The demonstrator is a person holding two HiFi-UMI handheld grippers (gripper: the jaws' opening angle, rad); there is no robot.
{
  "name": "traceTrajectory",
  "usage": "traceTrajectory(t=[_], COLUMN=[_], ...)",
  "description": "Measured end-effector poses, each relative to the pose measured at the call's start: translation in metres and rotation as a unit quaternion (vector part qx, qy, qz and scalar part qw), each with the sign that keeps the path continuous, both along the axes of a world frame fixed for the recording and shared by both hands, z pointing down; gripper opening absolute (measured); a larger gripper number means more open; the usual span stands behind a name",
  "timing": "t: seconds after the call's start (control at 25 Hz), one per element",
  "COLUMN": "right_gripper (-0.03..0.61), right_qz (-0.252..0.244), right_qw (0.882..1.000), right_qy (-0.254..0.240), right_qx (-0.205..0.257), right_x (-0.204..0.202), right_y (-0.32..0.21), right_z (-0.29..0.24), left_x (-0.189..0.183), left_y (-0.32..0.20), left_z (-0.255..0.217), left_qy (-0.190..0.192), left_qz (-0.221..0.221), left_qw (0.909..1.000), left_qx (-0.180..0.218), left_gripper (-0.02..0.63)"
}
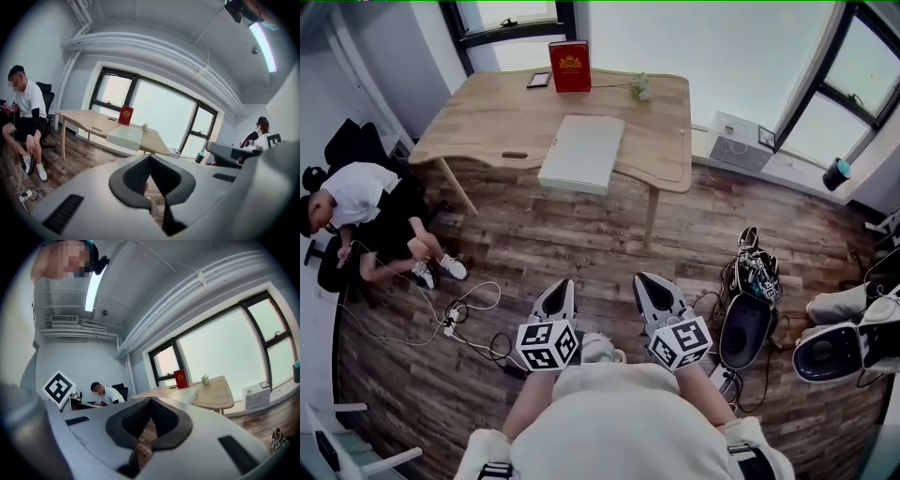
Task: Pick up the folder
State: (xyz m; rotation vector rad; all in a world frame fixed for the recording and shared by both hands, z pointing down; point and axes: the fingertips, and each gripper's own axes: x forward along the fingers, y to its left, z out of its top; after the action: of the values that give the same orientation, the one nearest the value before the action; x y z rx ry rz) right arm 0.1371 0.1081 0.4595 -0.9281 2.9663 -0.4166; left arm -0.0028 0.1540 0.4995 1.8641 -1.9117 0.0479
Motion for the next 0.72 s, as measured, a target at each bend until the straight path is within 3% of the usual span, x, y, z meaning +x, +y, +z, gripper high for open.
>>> traceTrajectory(t=[0.72], right_gripper=[0.02], right_qz=[-0.005], right_qw=[1.0], right_qy=[0.015], right_qx=[-0.003], right_x=[-0.016], right_y=[-0.033], right_z=[0.007], left_x=[-0.028], left_y=[-0.032], left_z=[0.012], left_qy=[0.015], left_qz=[-0.017], left_qw=[0.9996], left_qx=[-0.014], left_gripper=[0.02])
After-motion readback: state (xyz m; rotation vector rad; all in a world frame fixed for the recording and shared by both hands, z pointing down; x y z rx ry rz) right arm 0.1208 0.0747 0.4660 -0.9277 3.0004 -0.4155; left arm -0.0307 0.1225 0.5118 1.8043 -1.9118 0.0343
